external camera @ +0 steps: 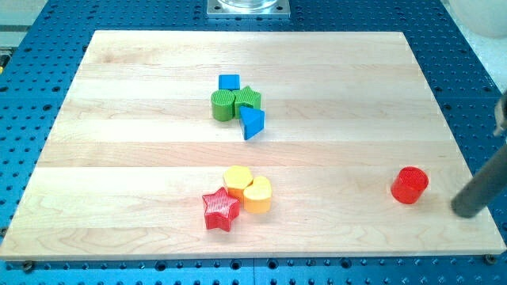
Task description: Push the red circle to the top of the hexagon
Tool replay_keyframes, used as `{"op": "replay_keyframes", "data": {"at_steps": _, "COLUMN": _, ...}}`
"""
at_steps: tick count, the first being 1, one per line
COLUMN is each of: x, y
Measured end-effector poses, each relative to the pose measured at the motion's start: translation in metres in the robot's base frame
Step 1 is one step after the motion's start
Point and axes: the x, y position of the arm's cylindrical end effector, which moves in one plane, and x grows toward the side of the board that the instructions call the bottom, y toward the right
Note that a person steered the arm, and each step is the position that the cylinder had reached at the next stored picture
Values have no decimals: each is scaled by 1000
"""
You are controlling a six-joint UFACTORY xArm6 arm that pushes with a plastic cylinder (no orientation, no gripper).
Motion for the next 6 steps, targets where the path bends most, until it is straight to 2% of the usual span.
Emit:
{"op": "replay_keyframes", "data": {"at_steps": 1, "x": -1, "y": -57}}
{"op": "replay_keyframes", "data": {"at_steps": 2, "x": -1, "y": -85}}
{"op": "replay_keyframes", "data": {"at_steps": 3, "x": -29, "y": -66}}
{"op": "replay_keyframes", "data": {"at_steps": 5, "x": -46, "y": -165}}
{"op": "replay_keyframes", "data": {"at_steps": 6, "x": -64, "y": -147}}
